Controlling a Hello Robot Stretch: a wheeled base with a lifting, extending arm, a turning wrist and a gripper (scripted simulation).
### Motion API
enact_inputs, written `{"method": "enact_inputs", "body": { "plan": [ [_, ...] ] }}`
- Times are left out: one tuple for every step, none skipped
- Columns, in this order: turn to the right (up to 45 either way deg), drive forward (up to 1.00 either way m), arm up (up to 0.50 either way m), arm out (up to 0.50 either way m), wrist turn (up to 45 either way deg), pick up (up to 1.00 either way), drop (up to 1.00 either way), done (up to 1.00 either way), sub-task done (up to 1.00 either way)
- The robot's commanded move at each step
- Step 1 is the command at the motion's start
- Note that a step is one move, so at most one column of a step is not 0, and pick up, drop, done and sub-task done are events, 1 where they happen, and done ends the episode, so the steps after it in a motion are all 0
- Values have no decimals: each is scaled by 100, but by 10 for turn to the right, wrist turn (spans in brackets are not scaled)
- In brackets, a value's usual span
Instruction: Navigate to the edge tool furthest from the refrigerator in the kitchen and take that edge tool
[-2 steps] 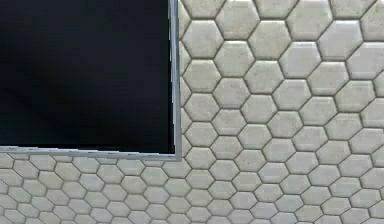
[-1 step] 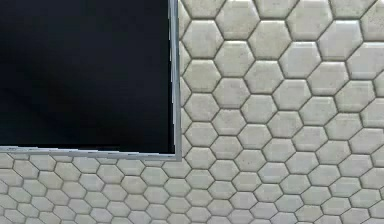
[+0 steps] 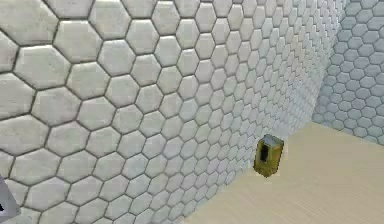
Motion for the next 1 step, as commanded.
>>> {"method": "enact_inputs", "body": {
  "plan": [
    [-450,0,0,0,0,0,0,0,0]
  ]
}}
